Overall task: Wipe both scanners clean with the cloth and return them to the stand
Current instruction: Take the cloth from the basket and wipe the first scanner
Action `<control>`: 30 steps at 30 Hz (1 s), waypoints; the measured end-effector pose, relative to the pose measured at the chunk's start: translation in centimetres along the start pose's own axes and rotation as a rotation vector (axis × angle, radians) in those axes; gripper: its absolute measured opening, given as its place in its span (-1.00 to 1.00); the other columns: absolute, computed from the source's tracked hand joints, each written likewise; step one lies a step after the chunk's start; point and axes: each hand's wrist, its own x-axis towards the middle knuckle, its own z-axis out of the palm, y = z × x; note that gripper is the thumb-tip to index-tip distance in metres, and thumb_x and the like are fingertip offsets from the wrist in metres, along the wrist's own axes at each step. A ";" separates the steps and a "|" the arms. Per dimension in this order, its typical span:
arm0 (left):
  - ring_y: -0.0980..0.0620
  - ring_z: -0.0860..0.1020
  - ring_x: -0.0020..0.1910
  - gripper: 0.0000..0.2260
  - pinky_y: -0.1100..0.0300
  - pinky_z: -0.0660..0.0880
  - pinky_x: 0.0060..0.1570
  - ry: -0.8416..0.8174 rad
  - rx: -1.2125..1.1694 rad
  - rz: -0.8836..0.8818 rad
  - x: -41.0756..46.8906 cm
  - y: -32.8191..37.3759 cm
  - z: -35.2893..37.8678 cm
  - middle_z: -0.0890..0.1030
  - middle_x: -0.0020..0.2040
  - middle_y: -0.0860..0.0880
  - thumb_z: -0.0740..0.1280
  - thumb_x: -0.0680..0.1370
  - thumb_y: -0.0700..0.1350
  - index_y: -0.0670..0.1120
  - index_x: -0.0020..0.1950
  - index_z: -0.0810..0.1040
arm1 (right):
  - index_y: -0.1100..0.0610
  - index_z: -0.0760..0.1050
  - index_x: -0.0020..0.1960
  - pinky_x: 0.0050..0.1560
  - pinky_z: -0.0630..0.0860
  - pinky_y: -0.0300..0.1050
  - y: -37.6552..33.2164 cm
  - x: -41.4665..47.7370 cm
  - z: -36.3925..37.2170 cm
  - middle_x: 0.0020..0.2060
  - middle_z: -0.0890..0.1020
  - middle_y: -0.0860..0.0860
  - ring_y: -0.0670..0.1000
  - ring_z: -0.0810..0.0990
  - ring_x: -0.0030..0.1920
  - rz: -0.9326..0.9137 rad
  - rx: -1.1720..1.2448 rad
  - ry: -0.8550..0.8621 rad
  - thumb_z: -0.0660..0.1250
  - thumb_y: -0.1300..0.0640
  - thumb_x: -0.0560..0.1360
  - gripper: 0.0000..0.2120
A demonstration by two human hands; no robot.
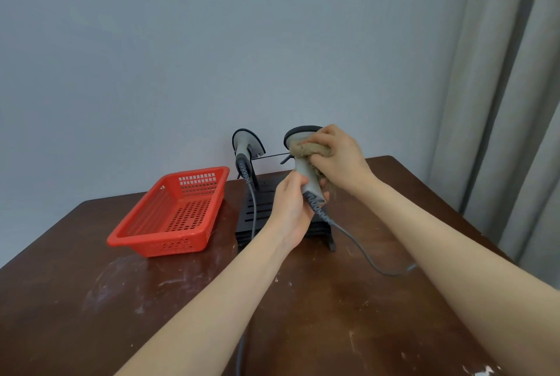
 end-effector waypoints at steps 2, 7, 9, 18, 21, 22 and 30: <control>-0.02 0.51 -0.20 -0.77 0.09 0.49 -0.23 -0.024 -0.042 -0.001 -0.1 0.2 0.0 0.55 -0.12 -0.14 0.06 0.58 -0.30 -0.19 -0.03 0.51 | 0.09 0.65 -0.01 0.00 0.46 -0.08 -0.7 -0.8 -0.2 -0.06 0.49 -0.07 0.02 0.52 -0.01 -0.075 -0.010 -0.063 0.30 0.25 0.39 -0.76; -0.01 0.50 -0.26 -0.78 0.16 0.47 -0.28 0.003 -0.064 -0.057 -0.9 -0.2 0.2 0.54 -0.17 -0.14 0.06 0.60 -0.25 -0.19 -0.03 0.50 | 0.06 0.66 -0.02 -0.05 0.43 -0.09 -1.0 -1.1 -0.6 -0.09 0.51 -0.05 -0.03 0.48 -0.07 -0.123 -0.100 -0.106 0.34 0.21 0.37 -0.78; 0.02 0.44 -0.29 -0.82 0.19 0.41 -0.36 0.027 -0.096 -0.085 -1.1 -0.2 0.4 0.48 -0.15 -0.15 0.06 0.58 -0.27 -0.20 0.00 0.45 | 0.07 0.64 0.05 -0.03 0.41 -0.10 -0.5 -0.1 -1.0 -0.02 0.51 0.01 0.01 0.47 -0.03 -0.047 -0.141 -0.023 0.32 0.20 0.41 -0.75; -0.04 0.54 -0.26 -0.80 0.14 0.51 -0.31 0.143 -0.106 -0.057 -0.5 0.7 -0.5 0.57 -0.20 -0.15 0.09 0.56 -0.25 -0.19 -0.07 0.50 | 0.10 0.62 -0.20 -0.04 0.49 0.06 -1.0 -2.1 -0.7 -0.20 0.54 -0.02 0.05 0.53 -0.13 -0.028 0.002 -0.184 0.35 0.22 0.35 -0.91; 0.00 0.46 -0.32 -0.82 0.21 0.44 -0.45 0.122 -0.144 -0.097 -0.6 0.6 -0.6 0.50 -0.14 -0.16 0.08 0.57 -0.23 -0.21 0.03 0.46 | 0.09 0.65 -0.11 -0.02 0.48 0.04 -0.4 -1.2 -0.5 -0.12 0.53 0.03 0.08 0.53 -0.08 -0.014 -0.070 -0.095 0.33 0.21 0.37 -0.84; 0.01 0.44 -0.34 -0.82 0.22 0.42 -0.47 0.114 -0.151 -0.101 -0.7 0.5 -0.5 0.48 -0.13 -0.17 0.07 0.57 -0.23 -0.21 0.05 0.44 | 0.08 0.65 -0.05 0.00 0.47 0.03 -0.3 -0.7 -0.5 -0.07 0.53 0.05 0.09 0.52 -0.04 0.003 -0.107 -0.051 0.32 0.21 0.38 -0.81; 0.03 0.50 -0.42 -0.80 0.22 0.45 -0.45 0.122 -0.112 -0.052 -0.4 1.2 -1.1 0.57 -0.34 -0.10 0.09 0.58 -0.22 -0.19 -0.12 0.49 | 0.07 0.66 -0.05 0.00 0.48 -0.02 -1.1 -1.8 -0.5 -0.14 0.50 -0.06 0.01 0.52 -0.08 -0.017 -0.034 -0.223 0.37 0.19 0.38 -0.82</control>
